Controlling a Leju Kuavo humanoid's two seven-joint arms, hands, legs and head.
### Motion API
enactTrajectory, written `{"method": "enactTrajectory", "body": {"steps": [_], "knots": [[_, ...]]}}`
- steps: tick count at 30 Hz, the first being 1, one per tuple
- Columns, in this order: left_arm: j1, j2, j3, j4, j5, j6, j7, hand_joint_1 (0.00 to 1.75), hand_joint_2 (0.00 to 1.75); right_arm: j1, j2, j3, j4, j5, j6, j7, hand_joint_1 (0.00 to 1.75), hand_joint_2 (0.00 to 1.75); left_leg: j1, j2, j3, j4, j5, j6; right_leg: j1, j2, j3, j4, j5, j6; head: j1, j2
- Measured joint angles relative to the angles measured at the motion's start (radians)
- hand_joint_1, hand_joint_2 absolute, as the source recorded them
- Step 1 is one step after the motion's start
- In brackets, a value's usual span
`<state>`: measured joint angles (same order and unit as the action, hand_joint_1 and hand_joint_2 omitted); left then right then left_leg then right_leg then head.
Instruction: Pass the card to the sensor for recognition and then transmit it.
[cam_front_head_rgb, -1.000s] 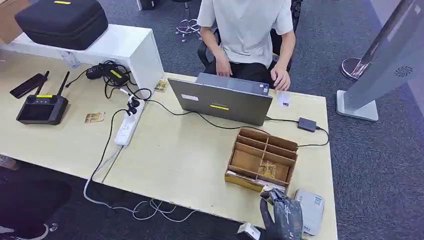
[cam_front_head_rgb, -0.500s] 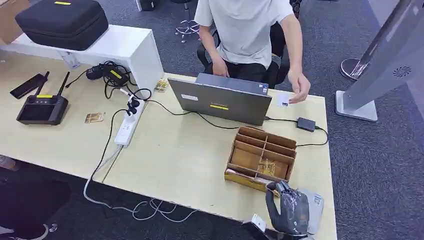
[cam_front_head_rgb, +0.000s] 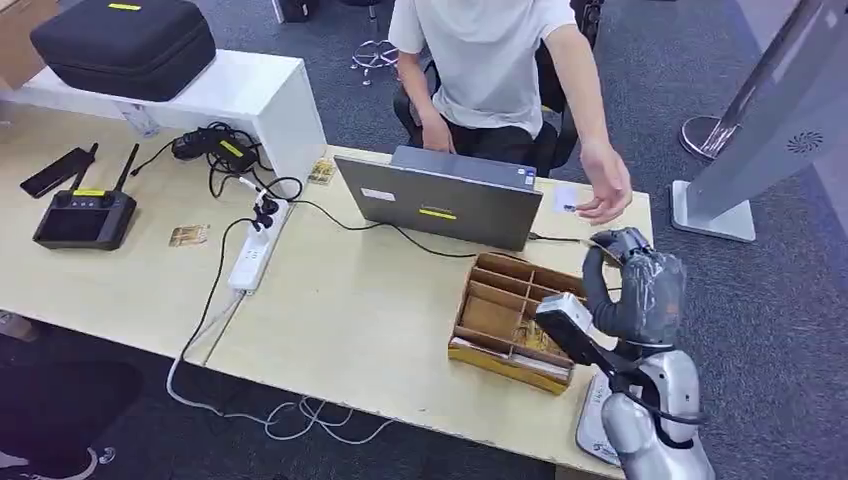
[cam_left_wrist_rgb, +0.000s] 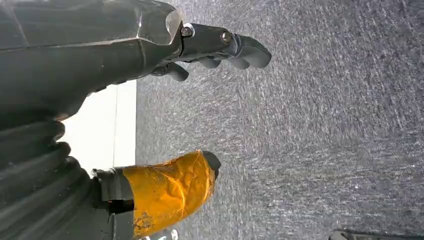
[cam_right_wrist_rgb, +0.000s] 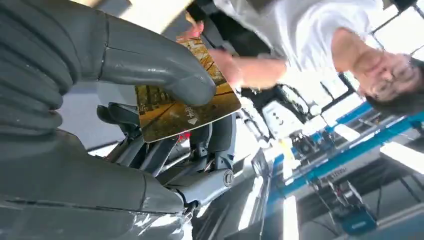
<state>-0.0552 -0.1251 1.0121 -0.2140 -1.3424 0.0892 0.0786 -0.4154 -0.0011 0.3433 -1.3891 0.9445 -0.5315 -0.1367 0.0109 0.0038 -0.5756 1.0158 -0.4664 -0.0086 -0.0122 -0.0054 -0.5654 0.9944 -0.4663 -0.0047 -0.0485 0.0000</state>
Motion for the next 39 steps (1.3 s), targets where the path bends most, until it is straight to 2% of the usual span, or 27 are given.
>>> {"method": "enactTrajectory", "body": {"steps": [3,6,8,10,13,14,19,26,30,33,37,39], "knots": [[-0.002,0.005,0.0,0.0,-0.012,-0.011,-0.006,0.0,1.75,-0.138,-0.003,-0.02,0.053,0.001,0.026,0.032,1.75,1.75,0.0,0.002,0.0,0.0,0.001,0.0,0.0,0.002,-0.001,0.0,0.001,0.0,0.001,0.0],[-0.001,0.006,0.0,0.0,-0.016,-0.015,-0.008,0.0,1.75,-0.208,-0.005,-0.026,0.087,0.008,0.028,0.044,1.75,1.75,0.0,0.0,0.0,0.0,0.001,0.0,0.0,0.001,-0.001,0.0,0.001,0.0,0.0,0.0],[-0.001,0.008,0.0,0.0,-0.025,-0.02,-0.011,0.0,1.75,-0.247,-0.005,-0.029,0.126,0.037,0.026,0.079,1.75,1.75,0.0,0.0,-0.001,0.0,0.001,0.0,0.0,0.001,-0.001,0.0,0.001,0.0,0.0,0.0],[-0.002,0.008,0.0,0.0,-0.033,-0.026,-0.021,0.0,1.75,-0.314,-0.005,-0.04,0.208,0.049,0.024,0.111,1.75,1.75,0.0,0.001,-0.001,0.0,0.001,0.0,0.0,0.001,-0.002,0.0,0.002,0.0,0.0,0.0],[-0.002,0.01,0.0,0.0,-0.04,-0.033,-0.03,0.0,1.75,-0.413,-0.006,-0.071,0.359,0.036,0.008,0.11,1.75,1.75,0.0,0.0,0.0,0.001,0.002,-0.001,0.0,0.001,-0.001,0.0,0.002,0.0,0.0,0.0],[-0.002,0.01,0.0,0.0,-0.039,-0.033,-0.03,0.0,1.75,-0.429,-0.006,-0.077,0.394,0.035,0.003,0.105,0.0,1.75,0.0,0.0,0.0,0.001,0.002,-0.001,0.0,0.001,-0.001,0.0,0.002,0.0,0.001,0.0],[-0.001,0.013,0.0,0.0,-0.032,-0.032,-0.012,0.0,1.75,-0.442,-0.012,-0.101,0.493,0.029,-0.019,0.091,0.0,1.75,0.0,0.0,-0.001,0.001,0.001,-0.001,0.0,0.001,-0.002,0.0,0.002,0.0,0.0,0.0],[-0.001,0.018,0.0,0.0,-0.029,-0.018,0.006,0.0,1.75,-0.421,-0.043,-0.125,0.509,0.042,-0.013,0.092,0.0,1.75,0.0,0.0,-0.001,0.001,0.001,-0.001,0.0,0.001,-0.002,0.0,0.002,0.0,0.0,0.0],[-0.001,0.018,0.0,0.0,-0.023,-0.013,0.01,0.0,1.75,-0.406,-0.083,-0.149,0.51,0.052,-0.013,0.107,0.0,1.75,0.0,-0.001,-0.001,0.001,0.001,-0.001,0.0,0.0,-0.002,0.0,0.002,0.0,0.0,0.0],[0.0,0.018,0.004,0.0,-0.015,-0.011,0.012,0.0,1.75,-0.387,-0.14,-0.18,0.517,0.051,-0.013,0.107,0.0,1.75,0.0,-0.005,-0.002,0.002,0.001,-0.001,0.0,-0.004,-0.002,-0.001,0.001,0.0,0.0,0.0],[0.002,0.018,0.019,0.0,0.002,-0.005,0.015,0.0,1.75,-0.348,-0.253,-0.239,0.54,0.079,-0.017,0.116,0.0,1.75,0.0,-0.008,-0.004,0.004,0.001,0.0,0.0,-0.006,-0.002,-0.001,0.001,0.001,0.0,0.0],[0.003,0.017,0.025,0.0,0.009,-0.003,0.016,0.0,1.75,-0.305,-0.323,-0.287,0.557,0.06,-0.022,0.092,0.0,1.75,0.0,-0.01,-0.005,0.005,0.0,0.002,0.0,-0.009,-0.001,-0.002,0.0,0.003,0.0,0.0]]}}
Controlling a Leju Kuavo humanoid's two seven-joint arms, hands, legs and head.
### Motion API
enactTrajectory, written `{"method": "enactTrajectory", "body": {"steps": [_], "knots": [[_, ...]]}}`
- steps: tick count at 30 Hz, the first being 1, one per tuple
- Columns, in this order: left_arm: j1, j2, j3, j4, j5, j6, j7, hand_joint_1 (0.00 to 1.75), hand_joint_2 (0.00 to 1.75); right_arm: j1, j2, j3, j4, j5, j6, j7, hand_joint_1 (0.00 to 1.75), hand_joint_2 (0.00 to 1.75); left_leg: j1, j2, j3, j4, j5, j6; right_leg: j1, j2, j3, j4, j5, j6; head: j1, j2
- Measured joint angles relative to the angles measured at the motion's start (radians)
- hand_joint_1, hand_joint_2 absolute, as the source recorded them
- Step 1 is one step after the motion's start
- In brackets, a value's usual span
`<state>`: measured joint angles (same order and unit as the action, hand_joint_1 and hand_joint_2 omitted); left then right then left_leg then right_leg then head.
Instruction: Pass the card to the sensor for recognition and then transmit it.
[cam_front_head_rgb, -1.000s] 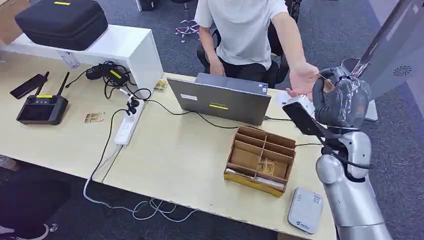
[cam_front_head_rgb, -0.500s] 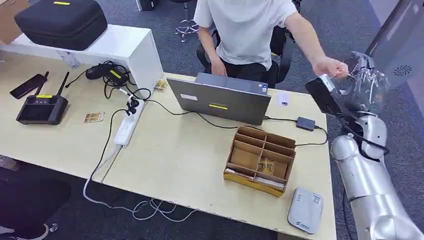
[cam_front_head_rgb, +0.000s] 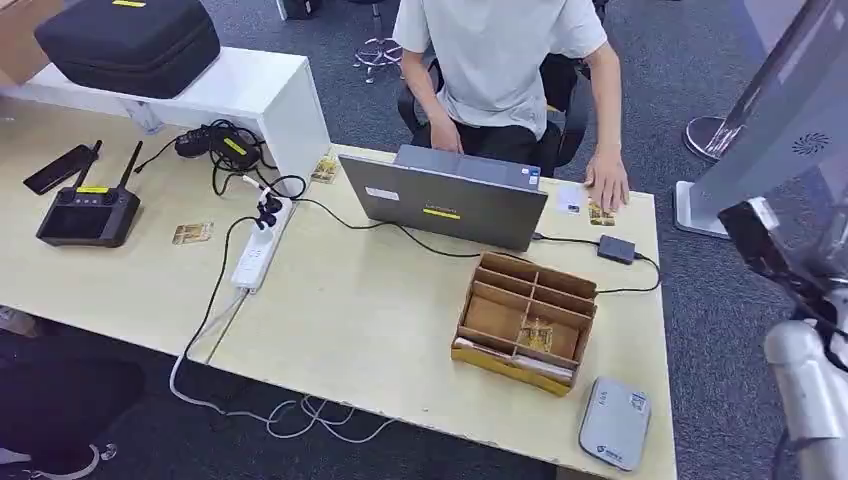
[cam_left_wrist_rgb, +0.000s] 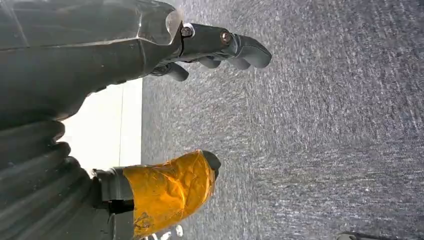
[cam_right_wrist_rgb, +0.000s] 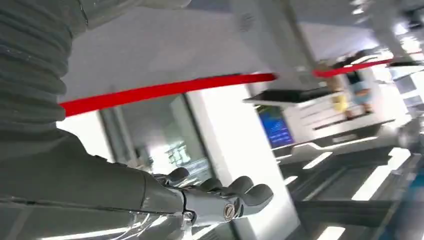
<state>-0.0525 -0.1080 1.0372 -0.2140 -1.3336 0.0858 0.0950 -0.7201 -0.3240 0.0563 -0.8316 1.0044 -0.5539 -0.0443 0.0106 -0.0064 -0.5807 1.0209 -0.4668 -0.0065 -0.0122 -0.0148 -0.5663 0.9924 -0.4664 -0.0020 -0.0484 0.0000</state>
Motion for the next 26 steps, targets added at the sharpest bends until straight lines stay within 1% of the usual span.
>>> {"method": "enactTrajectory", "body": {"steps": [3,5,7,9,11,14,17,19,20,21,22,23,24,25,26], "knots": [[0.003,-0.002,0.015,0.0,0.012,0.005,0.007,0.0,1.75,0.091,-0.098,-0.093,0.029,-0.035,-0.023,-0.021,0.0,1.75,0.0,-0.004,-0.001,0.001,-0.001,0.002,0.0,-0.002,0.001,0.0,-0.002,0.002,0.0,0.0],[0.005,-0.003,0.023,0.0,0.018,0.005,0.014,0.0,1.75,0.162,-0.153,-0.159,0.053,-0.03,-0.034,-0.019,0.0,1.75,0.0,-0.005,-0.002,0.002,-0.002,0.003,0.0,-0.004,0.0,0.0,-0.003,0.004,0.0,0.0],[0.005,-0.005,0.03,0.0,0.021,0.005,0.029,0.0,1.75,0.248,-0.197,-0.239,0.096,-0.034,-0.055,-0.029,0.0,1.75,0.0,-0.005,-0.002,0.002,-0.004,0.006,0.0,-0.004,0.001,-0.001,-0.004,0.006,0.0,0.0],[0.005,-0.01,0.038,0.0,0.021,0.0,0.042,0.0,1.75,0.343,-0.228,-0.329,0.158,-0.054,-0.083,-0.045,0.0,1.75,0.0,-0.007,-0.002,0.002,-0.005,0.006,0.0,-0.007,0.002,-0.001,-0.006,0.006,0.0,0.0],[0.007,-0.011,0.043,0.0,0.02,-0.008,0.052,0.0,1.75,0.426,-0.239,-0.41,0.223,-0.067,-0.099,-0.053,0.0,1.75,0.0,-0.008,-0.002,0.002,-0.006,0.007,0.0,-0.008,0.002,-0.001,-0.007,0.005,0.0,0.0],[0.006,-0.019,0.043,0.0,0.017,-0.024,0.043,0.0,1.75,0.538,-0.235,-0.515,0.337,-0.071,-0.107,-0.03,0.0,1.75,0.0,-0.007,-0.001,0.002,-0.008,0.005,0.001,-0.007,0.003,-0.001,-0.008,0.005,0.0,0.0],[0.006,-0.026,0.043,0.0,0.014,-0.032,0.033,0.0,1.75,0.625,-0.209,-0.586,0.428,-0.065,-0.107,-0.003,0.0,1.75,0.0,-0.006,-0.001,0.001,-0.009,0.005,0.001,-0.006,0.002,0.0,-0.009,0.005,-0.001,0.0],[0.004,-0.031,0.043,0.0,0.005,-0.043,0.026,0.0,1.75,0.656,-0.176,-0.613,0.479,-0.037,-0.084,0.057,0.0,1.75,0.001,-0.003,0.0,0.0,-0.01,0.004,0.002,-0.003,0.003,0.0,-0.01,0.004,0.0,0.0],[0.002,-0.037,0.043,0.0,0.003,-0.043,0.026,0.0,0.0,0.669,-0.144,-0.621,0.5,-0.021,-0.067,0.094,0.0,1.75,0.002,-0.001,0.001,0.0,-0.011,0.002,0.003,-0.001,0.003,0.0,-0.01,0.003,-0.001,0.0],[0.001,-0.04,0.043,0.0,0.003,-0.043,0.026,0.0,0.0,0.676,-0.115,-0.625,0.519,0.004,-0.039,0.14,0.0,1.75,0.003,0.002,0.002,0.0,-0.011,0.002,0.004,0.001,0.003,0.0,-0.01,0.003,0.0,0.0],[0.0,-0.042,0.043,0.0,0.0,-0.043,0.026,0.0,0.0,0.683,-0.08,-0.627,0.535,0.02,-0.023,0.17,0.0,1.75,0.003,0.003,0.002,0.0,-0.011,0.001,0.004,0.002,0.003,0.001,-0.01,0.002,0.001,0.0],[-0.001,-0.045,0.043,0.0,-0.008,-0.042,0.031,0.0,0.0,0.688,-0.047,-0.629,0.548,0.034,0.0,0.192,0.0,1.75,0.004,0.005,0.003,0.0,-0.011,0.001,0.005,0.004,0.003,0.001,-0.01,0.001,-0.002,0.0],[-0.003,-0.046,0.043,0.0,-0.018,-0.039,0.037,0.0,0.0,0.692,-0.005,-0.629,0.563,0.045,0.024,0.212,0.0,1.75,0.004,0.005,0.003,0.0,-0.011,0.001,0.005,0.004,0.003,0.002,-0.01,0.001,0.0,0.0],[-0.004,-0.048,0.043,0.0,-0.023,-0.036,0.042,0.0,0.0,0.694,0.025,-0.629,0.572,0.052,0.034,0.228,0.0,1.75,0.003,0.006,0.004,0.0,-0.011,0.001,0.005,0.004,0.003,0.002,-0.01,0.001,-0.003,0.0],[-0.005,-0.05,0.043,0.0,-0.024,-0.033,0.048,0.0,1.75,0.694,0.061,-0.629,0.582,0.062,0.057,0.246,0.0,1.75,0.004,0.007,0.004,0.0,-0.011,0.0,0.005,0.005,0.003,0.002,-0.01,0.0,-0.005,0.0]]}}
